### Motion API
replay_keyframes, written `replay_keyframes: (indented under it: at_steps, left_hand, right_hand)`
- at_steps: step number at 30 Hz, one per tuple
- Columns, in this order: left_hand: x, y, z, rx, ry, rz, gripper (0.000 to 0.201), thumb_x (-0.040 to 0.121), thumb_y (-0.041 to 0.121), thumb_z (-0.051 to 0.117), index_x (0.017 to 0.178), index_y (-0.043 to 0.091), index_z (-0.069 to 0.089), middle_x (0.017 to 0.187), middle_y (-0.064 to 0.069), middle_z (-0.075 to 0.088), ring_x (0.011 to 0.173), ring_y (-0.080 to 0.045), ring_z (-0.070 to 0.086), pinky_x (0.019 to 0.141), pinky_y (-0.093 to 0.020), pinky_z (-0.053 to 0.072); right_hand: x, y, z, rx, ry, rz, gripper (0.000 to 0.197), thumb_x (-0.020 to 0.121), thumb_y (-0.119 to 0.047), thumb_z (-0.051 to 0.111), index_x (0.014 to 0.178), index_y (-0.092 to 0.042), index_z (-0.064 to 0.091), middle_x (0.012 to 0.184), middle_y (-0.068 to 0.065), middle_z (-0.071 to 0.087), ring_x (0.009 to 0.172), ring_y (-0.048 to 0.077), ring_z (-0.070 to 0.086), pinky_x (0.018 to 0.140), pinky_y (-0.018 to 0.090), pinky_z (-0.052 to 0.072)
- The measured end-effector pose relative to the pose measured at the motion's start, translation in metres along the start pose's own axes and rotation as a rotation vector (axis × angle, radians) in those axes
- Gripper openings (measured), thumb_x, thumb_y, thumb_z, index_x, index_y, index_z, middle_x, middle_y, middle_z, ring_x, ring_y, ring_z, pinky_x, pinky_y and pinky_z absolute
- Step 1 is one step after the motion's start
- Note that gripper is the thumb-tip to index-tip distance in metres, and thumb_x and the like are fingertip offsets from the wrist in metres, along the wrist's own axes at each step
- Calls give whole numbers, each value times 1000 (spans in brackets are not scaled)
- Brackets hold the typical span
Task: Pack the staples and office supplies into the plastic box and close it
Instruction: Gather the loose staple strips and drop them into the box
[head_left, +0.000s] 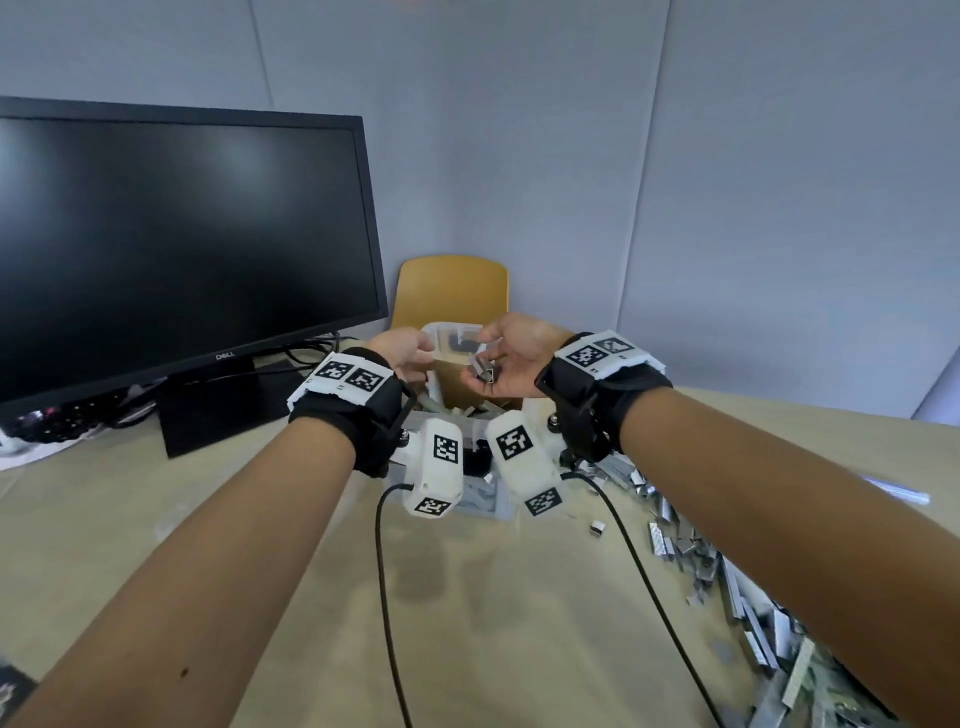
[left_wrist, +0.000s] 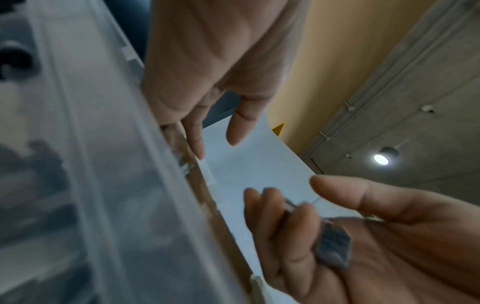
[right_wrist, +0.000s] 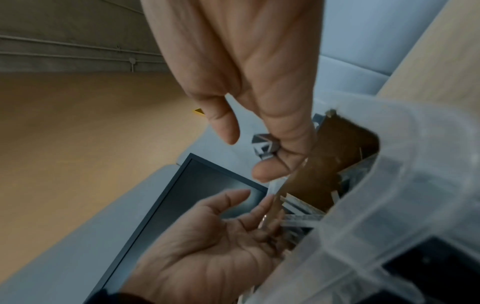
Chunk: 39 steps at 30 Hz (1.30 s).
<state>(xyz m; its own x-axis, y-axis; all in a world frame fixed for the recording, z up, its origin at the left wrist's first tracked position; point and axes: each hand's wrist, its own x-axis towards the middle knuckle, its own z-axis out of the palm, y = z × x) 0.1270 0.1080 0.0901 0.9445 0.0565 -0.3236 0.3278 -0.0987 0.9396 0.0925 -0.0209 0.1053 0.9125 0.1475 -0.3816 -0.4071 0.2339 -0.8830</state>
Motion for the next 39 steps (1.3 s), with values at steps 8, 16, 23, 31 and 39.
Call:
replay_keyframes:
  at_steps: [8, 16, 23, 31, 39]
  left_hand:
    - [-1, -7, -23, 60, 191, 112, 15, 92, 7, 47, 83, 6, 58, 68, -6, 50, 55, -12, 43, 52, -20, 39]
    - [7, -19, -29, 400, 285, 150, 37, 91, 11, 50, 125, -3, 52, 125, -13, 57, 107, -28, 56, 85, -31, 43]
    - [-26, -14, -7, 499, 261, 294, 33, 96, 11, 41, 125, 2, 55, 128, -12, 54, 119, -28, 48, 97, -34, 39]
    - [-87, -4, 65, -106, -179, 389, 19, 96, 11, 43, 81, 18, 53, 79, 2, 58, 70, -7, 56, 64, -18, 40]
    - [-96, -44, 103, -502, -419, 86, 21, 94, 11, 45, 79, 16, 57, 74, 2, 59, 70, -8, 56, 67, -22, 39]
  right_hand:
    - [16, 13, 22, -147, -33, 25, 40, 96, -6, 31, 133, 8, 34, 130, 25, 46, 127, 38, 41, 104, 49, 33]
    - [9, 18, 14, -309, -59, 3, 41, 95, -4, 32, 135, 3, 37, 143, 20, 37, 136, 37, 30, 109, 47, 28]
    - [-21, -3, -40, -412, -34, -167, 21, 95, -13, 40, 94, -7, 61, 93, 7, 62, 86, 19, 62, 78, 29, 49]
    - [-47, 15, -108, -1218, 140, -163, 22, 90, -2, 45, 102, 10, 59, 84, 18, 63, 68, 19, 57, 60, 19, 43]
    - [-40, 70, -126, -1656, -32, -102, 27, 84, -19, 63, 110, -13, 66, 119, 3, 63, 109, 20, 58, 100, 32, 41]
